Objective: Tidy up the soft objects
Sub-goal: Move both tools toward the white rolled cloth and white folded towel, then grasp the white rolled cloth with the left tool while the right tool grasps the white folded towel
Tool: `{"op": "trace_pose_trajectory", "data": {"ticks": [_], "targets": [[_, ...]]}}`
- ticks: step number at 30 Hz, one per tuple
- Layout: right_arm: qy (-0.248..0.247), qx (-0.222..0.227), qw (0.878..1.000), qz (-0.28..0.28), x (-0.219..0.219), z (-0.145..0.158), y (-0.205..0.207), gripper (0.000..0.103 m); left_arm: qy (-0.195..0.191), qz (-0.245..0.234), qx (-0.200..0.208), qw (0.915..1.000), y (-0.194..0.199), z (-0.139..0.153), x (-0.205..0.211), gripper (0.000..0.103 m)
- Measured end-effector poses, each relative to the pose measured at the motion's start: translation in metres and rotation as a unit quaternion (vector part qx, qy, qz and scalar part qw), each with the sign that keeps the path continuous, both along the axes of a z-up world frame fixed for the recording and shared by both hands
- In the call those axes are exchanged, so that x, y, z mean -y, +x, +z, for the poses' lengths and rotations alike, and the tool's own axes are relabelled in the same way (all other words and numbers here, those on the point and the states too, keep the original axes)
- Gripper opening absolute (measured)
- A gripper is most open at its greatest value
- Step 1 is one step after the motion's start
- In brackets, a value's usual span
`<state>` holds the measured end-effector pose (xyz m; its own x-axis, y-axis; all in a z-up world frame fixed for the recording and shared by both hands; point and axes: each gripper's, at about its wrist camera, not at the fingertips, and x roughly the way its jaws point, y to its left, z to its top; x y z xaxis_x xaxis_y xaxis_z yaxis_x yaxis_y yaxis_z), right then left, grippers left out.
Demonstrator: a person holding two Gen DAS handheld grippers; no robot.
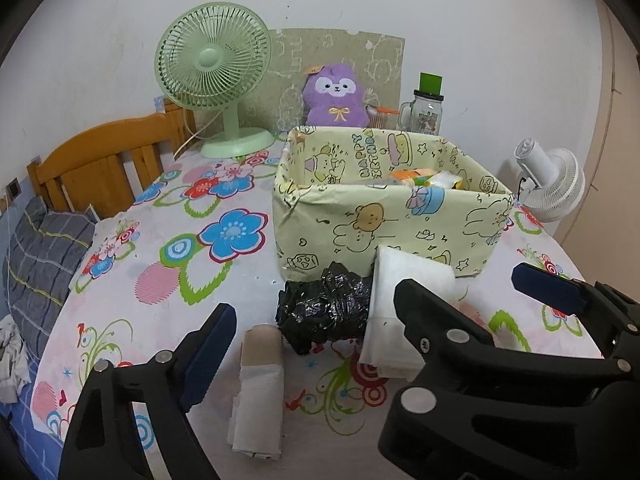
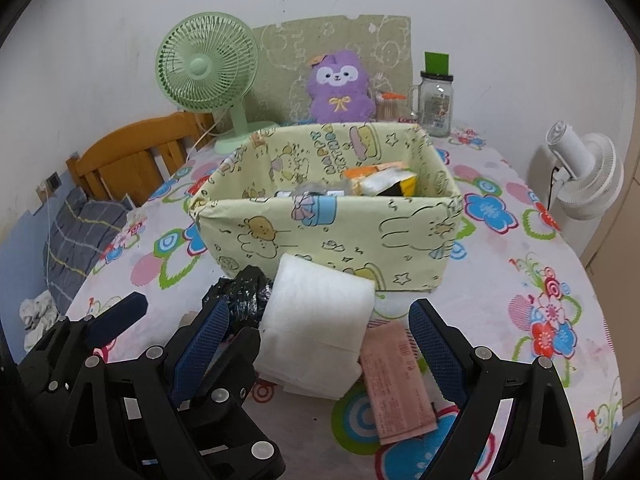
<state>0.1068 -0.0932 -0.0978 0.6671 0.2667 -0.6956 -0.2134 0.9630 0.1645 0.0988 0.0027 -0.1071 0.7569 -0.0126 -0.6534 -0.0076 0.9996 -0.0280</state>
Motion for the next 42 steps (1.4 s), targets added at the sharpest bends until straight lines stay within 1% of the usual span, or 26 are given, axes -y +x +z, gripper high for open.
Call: {"op": "trace_pose_trajectory", "data": {"ticks": [6,10,13,16,18,20,24,27,29,30,34,36,37,38,39,42], "targets": [[0.0,-0.01,1.0,0.012,-0.011,-0.007,0.004,0.094,-0.01,-0.002,-0.008,0.9999,0.001,-0.006,-0.008,0.081],[-0.008,-0.017,1.0,0.01,-0.016,-0.012,0.007,0.094,-0.015,0.008,-0.019,0.9997,0.002,-0.012,-0.015,0.067],[-0.006,-0.025,1.0,0.001,-0.014,-0.015,0.012,0.094,-0.026,0.021,-0.024,0.9991,0.005,-0.016,-0.024,0.065],[-0.008,-0.037,0.999,-0.009,-0.013,-0.02,0.018,0.093,-0.027,0.029,-0.03,0.9988,0.008,-0.021,-0.03,0.064],[-0.011,-0.042,0.999,-0.01,-0.015,-0.024,0.019,0.093,-0.026,0.029,-0.035,0.9986,0.01,-0.024,-0.032,0.062],[-0.016,-0.047,0.999,-0.009,-0.017,-0.027,0.021,0.093,-0.025,0.028,-0.042,0.9984,0.012,-0.029,-0.033,0.058],[-0.022,-0.055,0.998,-0.005,-0.022,-0.034,0.025,0.094,-0.029,0.026,-0.051,0.9979,0.016,-0.035,-0.035,0.056],[-0.027,-0.063,0.998,-0.003,-0.025,-0.039,0.027,0.094,-0.034,0.024,-0.06,0.9974,0.019,-0.041,-0.036,0.05],[-0.028,-0.069,0.997,-0.003,-0.027,-0.043,0.029,0.094,-0.036,0.02,-0.068,0.9968,0.022,-0.045,-0.036,0.043],[-0.029,-0.072,0.997,-0.003,-0.028,-0.045,0.03,0.094,-0.036,0.02,-0.07,0.9967,0.023,-0.046,-0.036,0.042],[-0.027,-0.08,0.996,-0.003,-0.029,-0.051,0.032,0.094,-0.027,0.021,-0.066,0.9972,0.022,-0.047,-0.035,0.038],[-0.026,-0.081,0.996,-0.003,-0.029,-0.052,0.032,0.093,-0.023,0.022,-0.065,0.9974,0.02,-0.047,-0.035,0.032],[-0.024,-0.08,0.997,-0.003,-0.029,-0.052,0.031,0.089,-0.023,0.022,-0.065,0.9974,0.019,-0.047,-0.034,0.028],[-0.023,-0.079,0.997,-0.002,-0.03,-0.052,0.03,0.086,-0.022,0.021,-0.065,0.9974,0.019,-0.047,-0.034,0.026],[-0.02,-0.079,0.997,0.001,-0.03,-0.053,0.03,0.081,-0.022,0.02,-0.065,0.9974,0.018,-0.047,-0.033,0.025],[-0.02,-0.079,0.997,0.006,-0.032,-0.052,0.029,0.075,-0.025,0.017,-0.066,0.9974,0.016,-0.047,-0.033,0.02]]}}
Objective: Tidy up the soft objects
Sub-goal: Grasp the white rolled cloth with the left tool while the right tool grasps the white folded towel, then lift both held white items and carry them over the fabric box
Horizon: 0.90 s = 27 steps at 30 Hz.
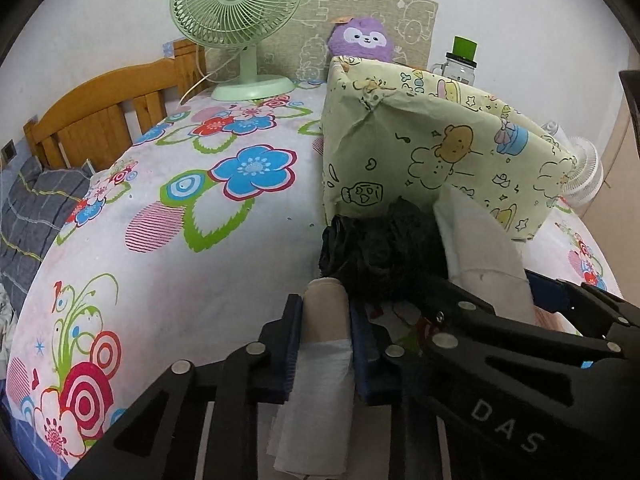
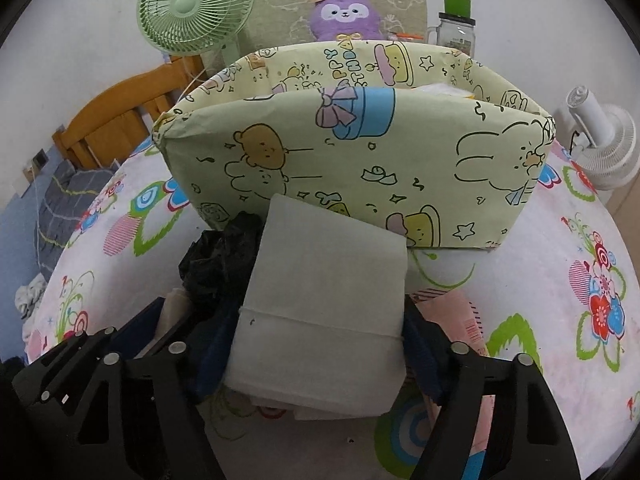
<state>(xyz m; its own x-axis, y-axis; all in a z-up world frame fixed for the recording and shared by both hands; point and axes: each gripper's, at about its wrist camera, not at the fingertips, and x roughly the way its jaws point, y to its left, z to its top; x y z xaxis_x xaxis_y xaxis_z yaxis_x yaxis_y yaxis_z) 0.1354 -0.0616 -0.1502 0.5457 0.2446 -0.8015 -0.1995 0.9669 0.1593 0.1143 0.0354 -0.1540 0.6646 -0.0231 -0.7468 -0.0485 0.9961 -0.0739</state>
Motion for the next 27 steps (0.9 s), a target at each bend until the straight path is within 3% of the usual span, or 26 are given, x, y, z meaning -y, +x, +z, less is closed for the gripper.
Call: {"op": "trace_pose_trajectory", "data": {"ticks": [7,13,27], "targets": [[0.008,0.005,1.0,-0.002,0.006,0.003,-0.004,0.057,-0.004,-0.006,0.004,1.0,-0.003,0.005,0.008,0.015],[0.015,0.006,1.0,-0.007,0.015,0.005,-0.006,0.048,-0.003,-0.019,0.008,0.9998,-0.006,0.009,0.02,0.015],[0.022,0.046,0.998,-0.021,0.033,0.029,-0.025,0.046,0.006,-0.027,0.038,0.9989,-0.016,0.029,0.036,0.015]]}}
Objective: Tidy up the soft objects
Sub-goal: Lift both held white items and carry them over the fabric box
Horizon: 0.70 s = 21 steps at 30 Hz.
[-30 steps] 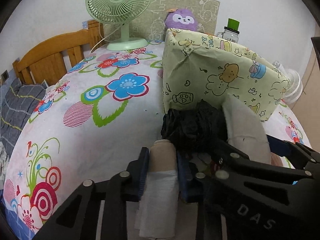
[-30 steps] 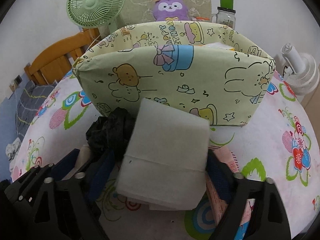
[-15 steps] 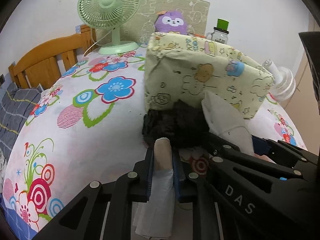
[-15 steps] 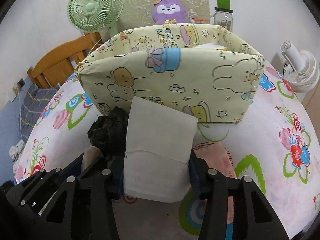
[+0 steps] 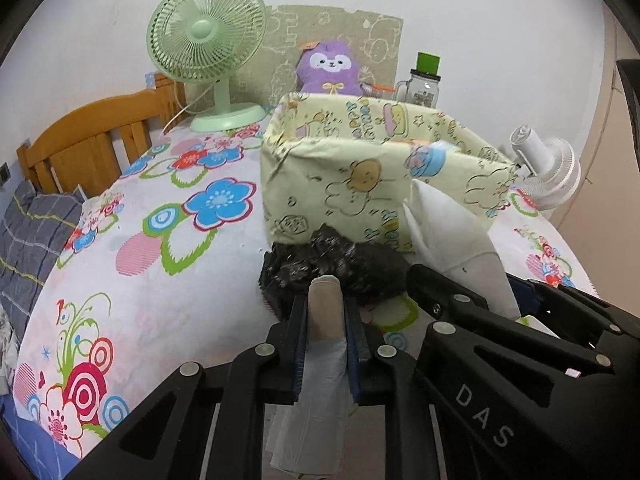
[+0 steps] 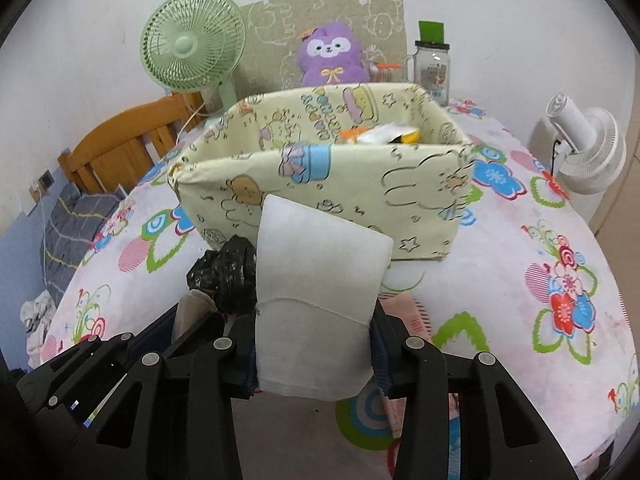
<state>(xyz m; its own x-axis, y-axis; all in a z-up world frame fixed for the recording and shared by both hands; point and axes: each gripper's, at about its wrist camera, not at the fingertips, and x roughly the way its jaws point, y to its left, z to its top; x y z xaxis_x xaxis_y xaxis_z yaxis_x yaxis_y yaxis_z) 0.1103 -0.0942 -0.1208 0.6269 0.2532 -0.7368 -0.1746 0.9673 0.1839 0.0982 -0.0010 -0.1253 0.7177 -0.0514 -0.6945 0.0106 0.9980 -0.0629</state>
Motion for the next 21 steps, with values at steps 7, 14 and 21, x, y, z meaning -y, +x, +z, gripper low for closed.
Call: {"op": "trace_pose_trajectory", "data": {"ticks": [7,14,21], "targets": [[0.0,0.02,1.0,-0.013,0.012,0.018,-0.007,0.046,0.002,-0.009,0.021,0.9997,-0.005,0.016,0.011,0.015],[0.0,0.041,0.999,-0.023,0.024,0.035,-0.015,0.046,0.004,-0.014,0.04,0.9991,-0.011,0.032,0.02,0.015],[0.0,0.058,0.998,-0.028,0.033,0.052,-0.022,0.046,0.003,-0.017,0.055,0.9984,-0.015,0.048,0.028,0.015]]}}
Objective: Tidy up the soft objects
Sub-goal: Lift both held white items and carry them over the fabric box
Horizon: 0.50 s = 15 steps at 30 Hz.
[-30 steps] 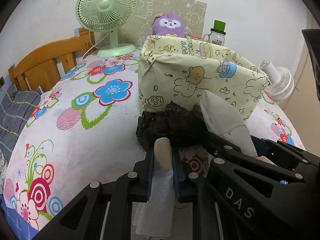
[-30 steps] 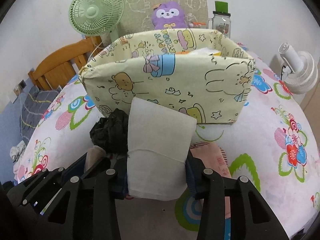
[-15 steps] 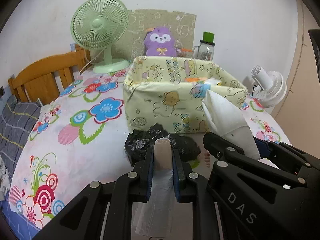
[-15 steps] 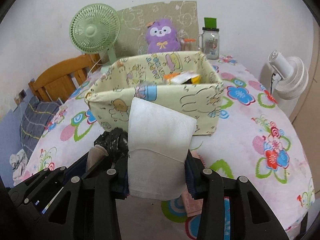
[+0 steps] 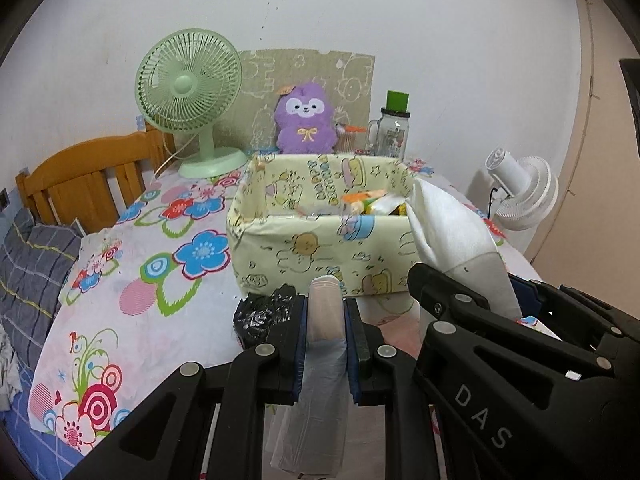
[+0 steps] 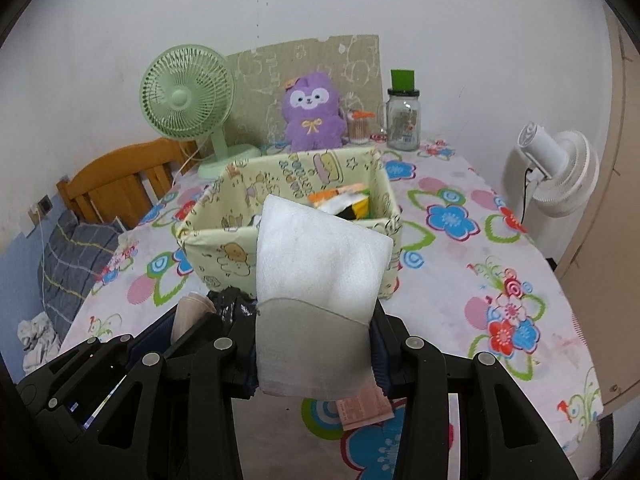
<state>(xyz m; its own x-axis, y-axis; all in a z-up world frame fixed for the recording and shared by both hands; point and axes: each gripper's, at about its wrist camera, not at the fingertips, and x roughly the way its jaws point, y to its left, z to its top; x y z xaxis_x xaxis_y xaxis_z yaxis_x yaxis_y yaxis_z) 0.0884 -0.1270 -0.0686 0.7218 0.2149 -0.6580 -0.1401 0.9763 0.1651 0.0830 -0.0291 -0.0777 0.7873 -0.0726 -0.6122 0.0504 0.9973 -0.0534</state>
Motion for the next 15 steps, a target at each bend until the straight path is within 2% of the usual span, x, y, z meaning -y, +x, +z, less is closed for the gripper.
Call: {"op": "trace_pose_trajectory", "data": {"ticks": [15], "targets": [[0.0,0.036,0.999,-0.005,0.01,0.04,-0.005,0.046,0.003,-0.017,0.031,0.9994,-0.005,0.039,0.013,0.015]]}}
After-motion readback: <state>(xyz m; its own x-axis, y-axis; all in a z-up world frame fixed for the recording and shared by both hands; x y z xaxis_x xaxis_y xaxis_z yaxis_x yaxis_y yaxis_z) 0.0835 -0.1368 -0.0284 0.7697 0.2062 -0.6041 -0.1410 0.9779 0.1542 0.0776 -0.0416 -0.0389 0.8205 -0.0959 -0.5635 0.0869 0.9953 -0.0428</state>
